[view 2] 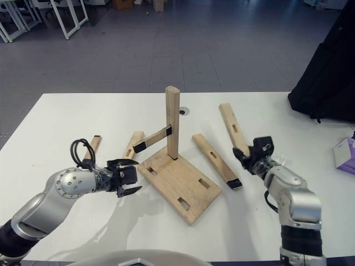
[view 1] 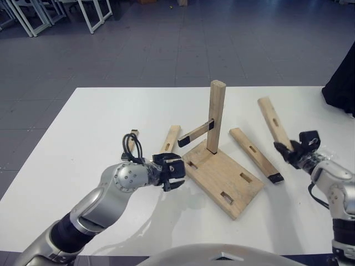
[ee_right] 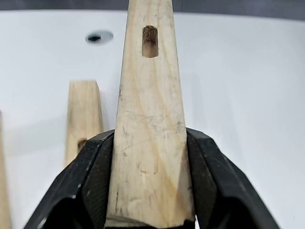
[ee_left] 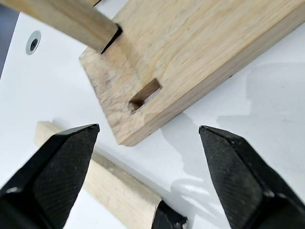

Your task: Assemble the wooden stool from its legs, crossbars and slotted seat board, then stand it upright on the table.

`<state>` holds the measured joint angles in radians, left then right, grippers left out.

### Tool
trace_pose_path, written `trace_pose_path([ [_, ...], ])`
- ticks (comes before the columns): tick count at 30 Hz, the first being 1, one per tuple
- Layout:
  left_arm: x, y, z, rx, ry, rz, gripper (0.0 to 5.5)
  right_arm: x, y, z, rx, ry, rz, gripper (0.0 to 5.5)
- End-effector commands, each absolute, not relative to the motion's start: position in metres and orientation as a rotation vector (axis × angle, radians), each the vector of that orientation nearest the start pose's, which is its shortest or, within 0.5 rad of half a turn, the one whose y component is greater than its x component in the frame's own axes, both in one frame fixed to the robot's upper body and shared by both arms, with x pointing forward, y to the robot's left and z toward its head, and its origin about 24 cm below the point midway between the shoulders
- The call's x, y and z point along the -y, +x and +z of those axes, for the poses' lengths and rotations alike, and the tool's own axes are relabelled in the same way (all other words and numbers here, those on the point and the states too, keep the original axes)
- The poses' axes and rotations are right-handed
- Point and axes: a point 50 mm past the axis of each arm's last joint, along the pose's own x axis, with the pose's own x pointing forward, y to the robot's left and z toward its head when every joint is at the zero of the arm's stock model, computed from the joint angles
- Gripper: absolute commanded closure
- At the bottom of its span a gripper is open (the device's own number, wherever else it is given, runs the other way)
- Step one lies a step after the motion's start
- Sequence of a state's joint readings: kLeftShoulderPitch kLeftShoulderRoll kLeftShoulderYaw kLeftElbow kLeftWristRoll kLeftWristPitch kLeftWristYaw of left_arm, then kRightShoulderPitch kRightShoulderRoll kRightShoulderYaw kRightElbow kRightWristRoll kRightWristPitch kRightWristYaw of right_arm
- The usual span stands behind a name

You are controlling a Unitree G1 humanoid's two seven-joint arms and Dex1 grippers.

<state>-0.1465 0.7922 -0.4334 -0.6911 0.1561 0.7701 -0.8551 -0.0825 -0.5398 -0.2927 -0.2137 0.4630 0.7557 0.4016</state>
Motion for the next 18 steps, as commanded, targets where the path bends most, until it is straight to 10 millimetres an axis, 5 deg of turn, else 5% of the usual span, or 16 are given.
trace_pose_path([
  [1, -0.148, 0.196, 0.131, -0.444, 0.561, -1.126, 1.62, 0.241, 0.251, 0.178, -0.114, 0.217, 0.588, 3.47],
  [4, -0.152, 0.192, 0.176, -0.215, -0.024, -1.311, 1.62, 0.211, 0.229, 0.21, -0.073, 0.319, 0.979, 3.47],
  [8, -0.179, 0.212, 0.209, 0.068, -0.569, -1.356, 1.62, 0.165, 0.215, 0.216, -0.048, 0.504, 1.331, 3.47],
  [11, -0.174, 0.228, 0.214, 0.1, -0.765, -1.342, 1.62, 0.139, 0.211, 0.213, -0.083, 0.555, 1.467, 3.47],
  [18, -0.17, 0.238, 0.216, 0.043, -1.032, -1.316, 1.62, 0.124, 0.208, 0.216, -0.142, 0.568, 1.556, 3.47],
])
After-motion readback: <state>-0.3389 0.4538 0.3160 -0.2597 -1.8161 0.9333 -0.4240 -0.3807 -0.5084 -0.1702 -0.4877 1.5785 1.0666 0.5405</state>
